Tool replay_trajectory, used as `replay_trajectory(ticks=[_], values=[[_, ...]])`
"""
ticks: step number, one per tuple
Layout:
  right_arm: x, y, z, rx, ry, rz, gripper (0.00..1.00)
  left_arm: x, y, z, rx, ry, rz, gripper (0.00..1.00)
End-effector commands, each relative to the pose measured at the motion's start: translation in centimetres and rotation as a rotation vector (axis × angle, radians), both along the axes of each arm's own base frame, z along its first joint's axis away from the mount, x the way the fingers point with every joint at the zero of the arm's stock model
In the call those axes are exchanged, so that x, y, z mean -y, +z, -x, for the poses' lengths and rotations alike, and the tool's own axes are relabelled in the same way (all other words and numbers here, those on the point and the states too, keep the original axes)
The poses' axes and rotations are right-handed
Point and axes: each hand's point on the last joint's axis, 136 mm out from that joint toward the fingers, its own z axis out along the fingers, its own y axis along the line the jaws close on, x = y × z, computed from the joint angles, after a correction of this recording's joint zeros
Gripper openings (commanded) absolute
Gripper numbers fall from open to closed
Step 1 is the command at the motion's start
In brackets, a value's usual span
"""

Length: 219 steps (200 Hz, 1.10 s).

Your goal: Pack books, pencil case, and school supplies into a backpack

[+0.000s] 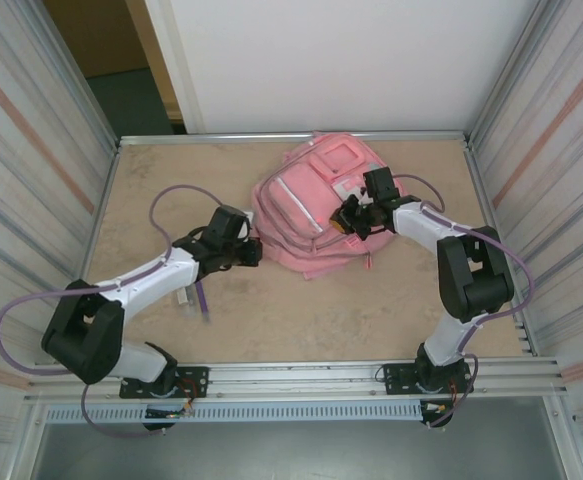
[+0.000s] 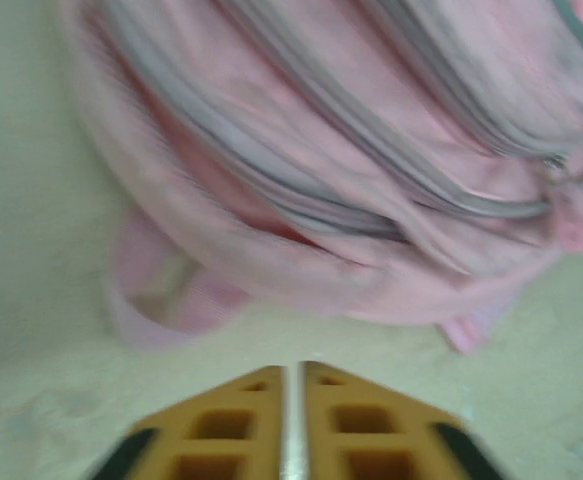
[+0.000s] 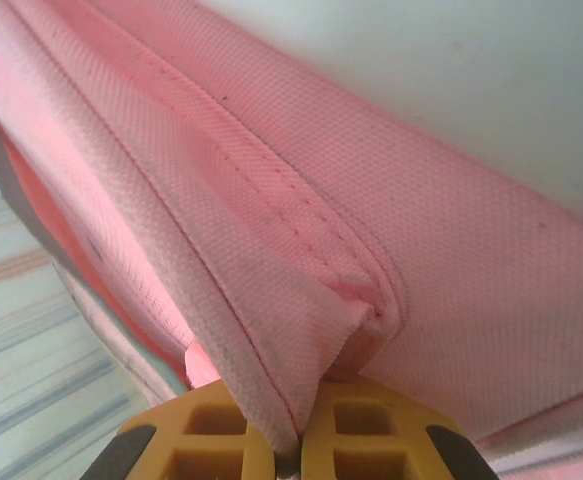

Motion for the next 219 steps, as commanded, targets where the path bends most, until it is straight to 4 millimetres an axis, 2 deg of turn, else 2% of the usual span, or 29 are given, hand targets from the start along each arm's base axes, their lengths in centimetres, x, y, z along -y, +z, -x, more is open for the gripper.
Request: replay_trajectory(ticks=[1, 15, 32, 66, 103, 139, 161, 204, 219], values=[[-2.5, 3.2, 0.2, 0.071, 0.085, -0.063, 0.00, 4.3, 3.5, -0.3, 0.055, -0.115, 0.113, 0.43], [-3.4, 3.7, 0.4, 0.075, 0.097, -0.088, 0.00, 5.9, 4.2, -0.1, 0.091, -0.140, 0.107, 0.48], [-4.3, 4.5, 0.6, 0.083, 0.110, -0.112, 0.00, 7.3, 4.3, -0.5, 0.086, -0.138, 0.118, 0.49], [-4.9, 5.5, 1.1, 0.109, 0.128, -0.110, 0.00, 8.6, 2.2, -1.3, 0.000, -0.077, 0.108, 0.49], [-4.7, 5.6, 1.4, 0.115, 0.120, -0.105, 0.00, 8.8, 0.2, -0.2, -0.041, 0.001, 0.023, 0.48], [-5.3, 5.9, 1.7, 0.120, 0.125, -0.119, 0.00, 8.0, -1.5, 0.4, -0.073, 0.079, -0.041, 0.49], [-6.2, 6.0, 2.0, 0.128, 0.145, -0.116, 0.00, 7.7, -1.5, -0.3, -0.055, 0.109, -0.062, 0.49], [-7.3, 5.5, 3.4, 0.128, 0.184, -0.095, 0.00, 7.1, -0.3, -1.6, -0.001, 0.144, -0.114, 0.49], [-7.6, 5.4, 3.8, 0.118, 0.196, -0.099, 0.00, 7.0, -0.3, -1.8, -0.002, 0.151, -0.132, 0.44]])
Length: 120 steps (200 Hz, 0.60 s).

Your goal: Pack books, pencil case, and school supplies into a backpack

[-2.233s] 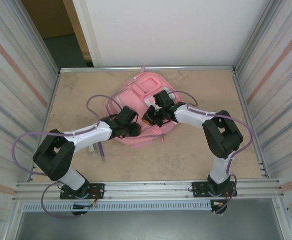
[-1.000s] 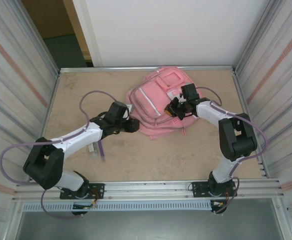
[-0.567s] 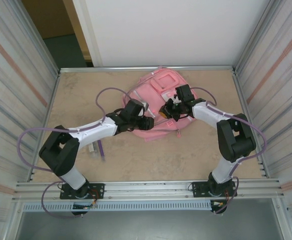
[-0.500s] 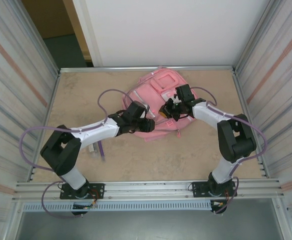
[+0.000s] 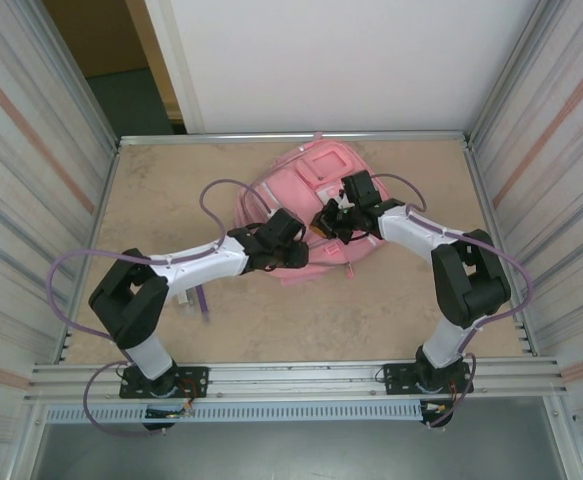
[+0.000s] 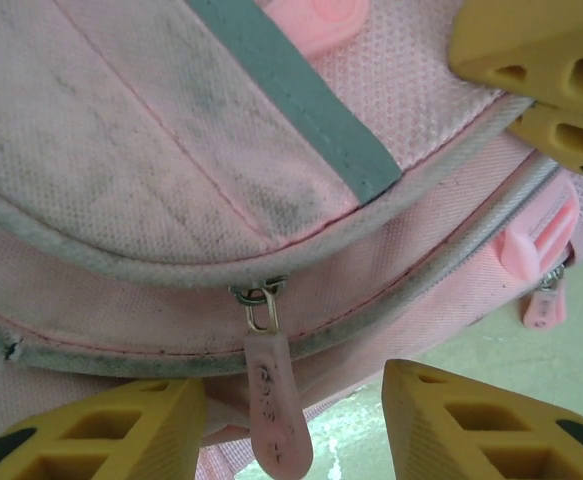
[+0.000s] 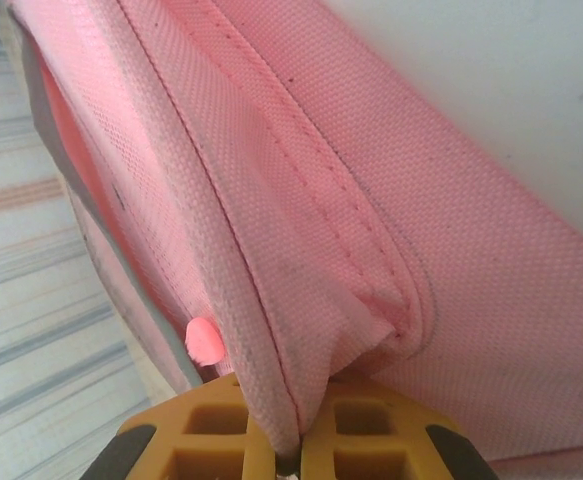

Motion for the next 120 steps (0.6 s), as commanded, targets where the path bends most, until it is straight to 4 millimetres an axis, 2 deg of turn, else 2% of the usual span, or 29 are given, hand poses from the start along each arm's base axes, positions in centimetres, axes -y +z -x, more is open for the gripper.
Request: replay_trajectory(ticks=[1, 33, 59, 80, 96, 120], values=[[-2.2, 3.8, 1.3, 0.077, 0.087, -0.080, 0.00, -0.5, 1.2, -1.9, 0.059, 0.059, -0.035, 0.44], [-2.2, 3.2, 1.6, 0.072, 0.091, -0.071, 0.00, 0.2, 0.3, -1.5, 0.020, 0.028, -0.035, 0.15], [-1.7, 3.4, 1.3, 0.077, 0.095, -0.075, 0.00, 0.0, 0.6, -1.1, 0.006, 0.030, -0.028, 0.00], [-0.6, 3.5, 0.7, 0.085, 0.096, -0.062, 0.00, -0.8, 1.1, -0.7, 0.003, 0.015, -0.013, 0.00], [0.5, 3.9, 0.3, 0.081, 0.094, -0.071, 0.00, -2.3, 1.5, -0.3, -0.014, 0.020, 0.013, 0.00], [2.3, 3.7, -0.3, 0.091, 0.081, -0.051, 0.00, -3.8, 2.6, 0.2, -0.007, -0.020, 0.121, 0.00]])
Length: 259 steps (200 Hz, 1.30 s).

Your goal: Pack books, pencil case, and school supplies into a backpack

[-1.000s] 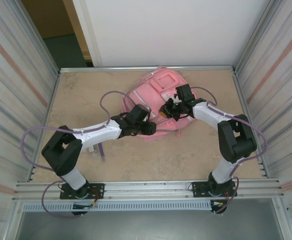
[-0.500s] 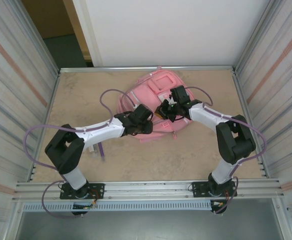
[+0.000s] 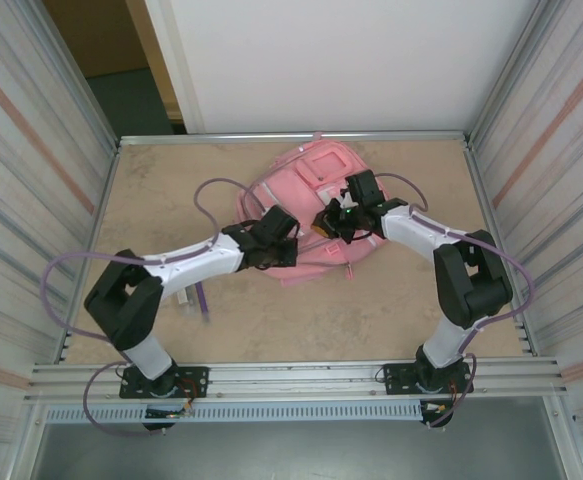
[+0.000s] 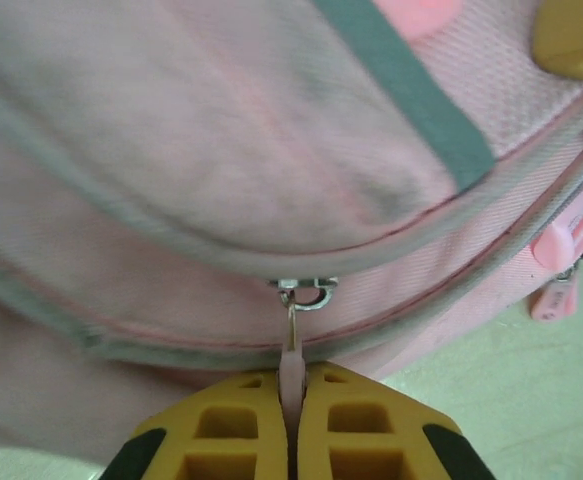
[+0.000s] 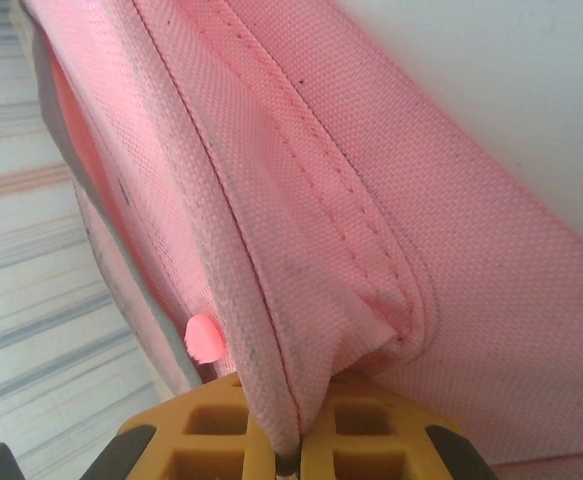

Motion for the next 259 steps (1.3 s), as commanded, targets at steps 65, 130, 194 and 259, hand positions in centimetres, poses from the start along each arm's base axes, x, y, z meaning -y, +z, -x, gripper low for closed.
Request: replay_trajectory(ticks=[65, 130, 194, 259], values=[[2.7, 2.8, -1.5, 0.056, 0.114, -0.065, 0.00, -4.3, 2.2, 0.5, 0.114, -0.151, 0.057, 0.00], [3.2, 0.5, -6.0, -0.004, 0.020, -0.133, 0.11, 5.2, 5.8, 2.1, 0.246, -0.440, 0.177, 0.00], [7.1, 2.0, -5.9, -0.022, -0.187, 0.021, 0.51, 9.2, 5.2, 0.9, 0.237, -0.439, 0.234, 0.00], [6.7, 1.4, 1.2, -0.126, -0.264, 0.125, 0.61, 10.3, 4.6, 0.7, 0.230, -0.472, 0.242, 0.00]])
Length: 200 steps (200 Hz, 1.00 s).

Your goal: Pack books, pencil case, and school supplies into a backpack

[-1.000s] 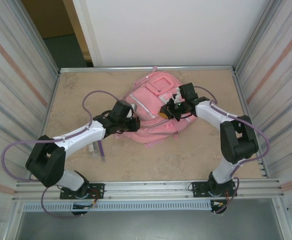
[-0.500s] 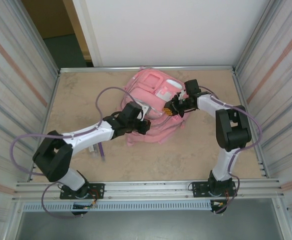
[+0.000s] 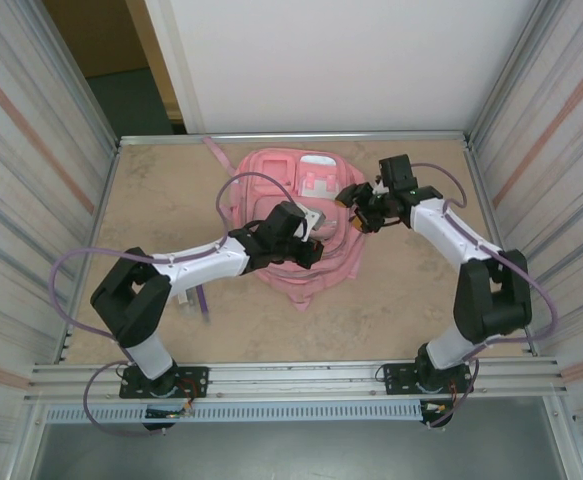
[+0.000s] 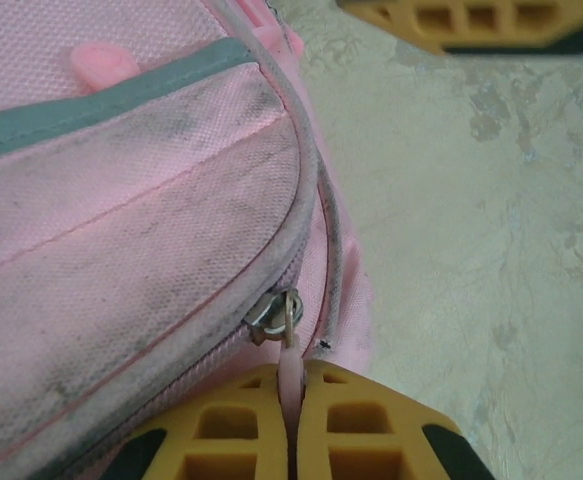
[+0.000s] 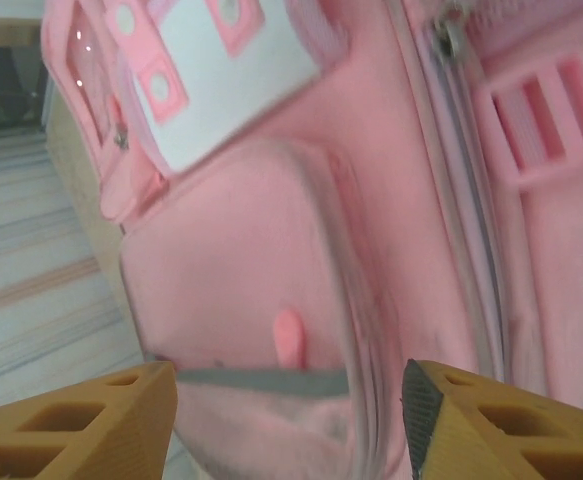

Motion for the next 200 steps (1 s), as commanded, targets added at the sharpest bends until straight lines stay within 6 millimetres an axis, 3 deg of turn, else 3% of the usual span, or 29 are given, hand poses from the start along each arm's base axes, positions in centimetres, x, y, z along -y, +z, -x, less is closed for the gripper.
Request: replay_trajectory(ticks=[1, 27, 55, 74, 93, 127, 154, 175, 191, 200], values=[[-0.1, -2.5, 2.0, -0.108, -0.055, 0.049, 0.61, 1.6, 1.8, -0.4, 0.035, -0.037, 0.064, 0.00], [-2.6, -2.8, 2.0, -0.117, 0.001, 0.037, 0.56, 2.0, 2.0, -0.2, 0.040, -0.051, 0.073, 0.00], [-4.2, -3.3, 1.6, -0.114, 0.028, 0.017, 0.24, 1.5, 1.6, -0.4, 0.037, -0.023, 0.051, 0.00], [-3.4, -3.6, 1.4, -0.104, 0.004, 0.051, 0.07, 0.0, 1.1, -0.7, 0.057, 0.029, 0.011, 0.00], [-2.3, -3.1, 1.1, -0.090, 0.001, 0.063, 0.00, -2.7, 0.0, -1.1, 0.066, 0.090, -0.053, 0.00], [0.1, -2.8, 0.3, -0.063, 0.011, 0.068, 0.00, -9.8, -1.8, -2.4, 0.047, 0.230, -0.134, 0.00], [0.1, -3.0, -0.4, -0.092, 0.107, 0.007, 0.03, -14.4, -3.2, -3.2, 0.026, 0.311, -0.193, 0.00], [0.3, -3.0, -1.3, -0.082, 0.120, 0.004, 0.15, -14.0, -2.6, -3.0, 0.065, 0.261, -0.223, 0.00], [0.1, -2.2, -1.7, -0.086, 0.100, -0.043, 0.45, -11.9, -1.0, -2.6, 0.081, 0.218, -0.159, 0.00], [0.1, -1.6, -1.5, -0.089, 0.076, -0.070, 0.52, -10.6, -0.1, -2.3, 0.087, 0.199, -0.133, 0.00]])
